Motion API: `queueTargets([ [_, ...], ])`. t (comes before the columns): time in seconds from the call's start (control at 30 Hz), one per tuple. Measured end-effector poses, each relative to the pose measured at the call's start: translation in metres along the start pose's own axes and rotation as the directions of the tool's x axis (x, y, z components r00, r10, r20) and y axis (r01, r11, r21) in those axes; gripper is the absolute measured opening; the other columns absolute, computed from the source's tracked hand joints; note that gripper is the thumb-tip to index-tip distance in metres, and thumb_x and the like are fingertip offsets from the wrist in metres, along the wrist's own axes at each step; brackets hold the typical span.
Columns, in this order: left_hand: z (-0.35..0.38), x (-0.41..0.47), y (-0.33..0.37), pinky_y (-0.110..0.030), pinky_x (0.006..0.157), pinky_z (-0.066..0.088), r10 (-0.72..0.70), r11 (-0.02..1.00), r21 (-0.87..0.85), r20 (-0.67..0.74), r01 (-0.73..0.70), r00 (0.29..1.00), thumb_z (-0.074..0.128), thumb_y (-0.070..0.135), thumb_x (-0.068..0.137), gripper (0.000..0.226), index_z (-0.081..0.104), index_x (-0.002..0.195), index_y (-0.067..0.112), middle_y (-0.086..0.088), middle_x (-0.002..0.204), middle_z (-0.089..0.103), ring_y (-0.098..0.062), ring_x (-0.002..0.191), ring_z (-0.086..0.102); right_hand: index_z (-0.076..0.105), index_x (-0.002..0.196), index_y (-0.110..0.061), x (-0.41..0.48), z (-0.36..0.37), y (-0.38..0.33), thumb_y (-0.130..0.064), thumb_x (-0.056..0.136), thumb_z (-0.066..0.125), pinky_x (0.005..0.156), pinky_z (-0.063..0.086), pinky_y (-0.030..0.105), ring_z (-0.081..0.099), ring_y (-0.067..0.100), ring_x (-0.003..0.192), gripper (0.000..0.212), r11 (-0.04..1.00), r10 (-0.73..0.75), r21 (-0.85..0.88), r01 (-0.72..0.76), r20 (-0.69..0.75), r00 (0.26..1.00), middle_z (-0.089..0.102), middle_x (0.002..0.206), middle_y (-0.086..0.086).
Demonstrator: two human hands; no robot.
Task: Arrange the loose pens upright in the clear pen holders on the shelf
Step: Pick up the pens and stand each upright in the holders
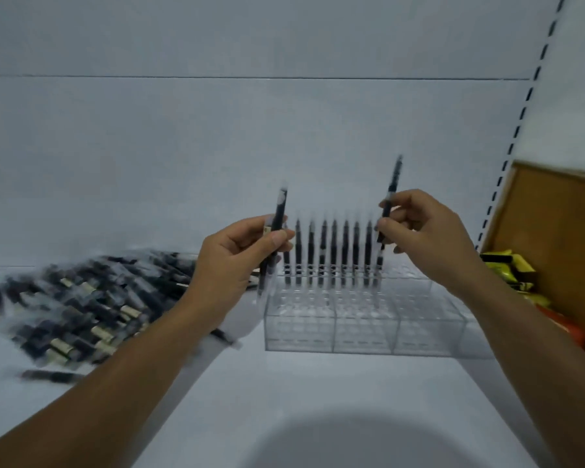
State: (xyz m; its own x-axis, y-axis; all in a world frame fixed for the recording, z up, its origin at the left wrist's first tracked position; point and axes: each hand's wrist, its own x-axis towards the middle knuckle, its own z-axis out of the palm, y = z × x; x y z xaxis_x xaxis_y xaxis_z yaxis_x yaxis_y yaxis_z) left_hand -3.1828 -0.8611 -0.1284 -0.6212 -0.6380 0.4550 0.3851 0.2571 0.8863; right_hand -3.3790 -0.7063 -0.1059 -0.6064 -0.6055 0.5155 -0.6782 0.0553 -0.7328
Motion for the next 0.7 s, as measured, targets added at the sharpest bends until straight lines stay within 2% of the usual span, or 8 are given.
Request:
queueTargets([
  [0.13, 0.001, 0.002, -0.013, -0.022, 0.074, 0.056, -0.025, 1.0, -0.013, -0.028, 0.025, 0.999, 0.063, 0.021, 0.077, 0.026, 0.07, 0.102, 0.017, -0.001, 0.091, 0.076, -0.015, 0.087, 0.072, 0.064, 0.102, -0.015, 0.002, -0.009, 0.021, -0.022, 0.094, 0.062, 0.078, 0.055, 0.048, 0.066, 0.024, 0.083, 0.011, 0.993, 0.047, -0.101, -0.054, -0.073, 0.996, 0.069, 0.085, 0.001],
  [0.2, 0.0, -0.002, -0.018, -0.019, 0.074, 0.055, -0.051, 0.999, -0.005, -0.016, 0.051, 0.999, 0.062, 0.021, 0.078, 0.026, 0.069, 0.103, 0.017, 0.0, 0.092, 0.076, -0.012, 0.087, 0.072, 0.067, 0.097, -0.014, 0.003, -0.011, 0.025, -0.026, 0.095, 0.06, 0.08, 0.056, 0.047, 0.067, 0.02, 0.084, 0.014, 0.989, 0.055, -0.132, -0.066, -0.089, 0.995, 0.07, 0.085, -0.002],
  [0.3, 0.003, -0.008, -0.024, -0.016, 0.073, 0.054, -0.085, 0.996, -0.019, 0.009, 0.086, 0.996, 0.061, 0.014, 0.08, 0.023, 0.069, 0.102, 0.014, -0.001, 0.091, 0.076, -0.01, 0.085, 0.071, 0.069, 0.099, -0.014, 0.004, -0.012, 0.027, -0.028, 0.095, 0.059, 0.083, 0.056, 0.045, 0.066, 0.02, 0.086, 0.017, 0.978, 0.065, -0.191, -0.081, -0.092, 0.994, 0.07, 0.085, -0.002],
  [0.37, 0.005, -0.01, -0.024, -0.016, 0.073, 0.054, -0.085, 0.996, -0.013, 0.017, 0.086, 0.996, 0.062, 0.017, 0.077, 0.023, 0.07, 0.099, 0.015, -0.001, 0.089, 0.076, -0.011, 0.083, 0.071, 0.068, 0.104, -0.015, 0.004, -0.011, 0.03, -0.026, 0.095, 0.061, 0.084, 0.056, 0.045, 0.067, 0.019, 0.085, 0.016, 0.972, 0.07, -0.217, -0.089, -0.094, 0.993, 0.07, 0.087, -0.001],
  [0.57, 0.008, -0.005, -0.016, -0.018, 0.071, 0.054, 0.004, 0.991, 0.132, 0.085, -0.015, 0.996, 0.063, 0.026, 0.078, 0.02, 0.071, 0.096, 0.021, 0.003, 0.087, 0.075, -0.011, 0.074, 0.068, 0.065, 0.105, -0.017, 0.005, -0.011, 0.034, -0.029, 0.093, 0.064, 0.084, 0.055, 0.042, 0.068, 0.018, 0.084, 0.017, 0.953, 0.08, -0.284, -0.104, -0.094, 0.992, 0.07, 0.086, -0.003],
  [0.7, 0.02, 0.009, 0.005, -0.015, 0.063, 0.05, 0.062, 0.973, 0.209, 0.176, -0.099, 0.982, 0.062, 0.016, 0.088, 0.014, 0.07, 0.1, 0.019, 0.006, 0.084, 0.075, -0.005, 0.065, 0.064, 0.065, 0.105, -0.017, 0.005, -0.013, 0.036, -0.029, 0.093, 0.064, 0.083, 0.055, 0.042, 0.067, 0.019, 0.083, 0.017, 0.951, 0.078, -0.29, -0.108, -0.111, 0.991, 0.07, 0.087, -0.002],
])
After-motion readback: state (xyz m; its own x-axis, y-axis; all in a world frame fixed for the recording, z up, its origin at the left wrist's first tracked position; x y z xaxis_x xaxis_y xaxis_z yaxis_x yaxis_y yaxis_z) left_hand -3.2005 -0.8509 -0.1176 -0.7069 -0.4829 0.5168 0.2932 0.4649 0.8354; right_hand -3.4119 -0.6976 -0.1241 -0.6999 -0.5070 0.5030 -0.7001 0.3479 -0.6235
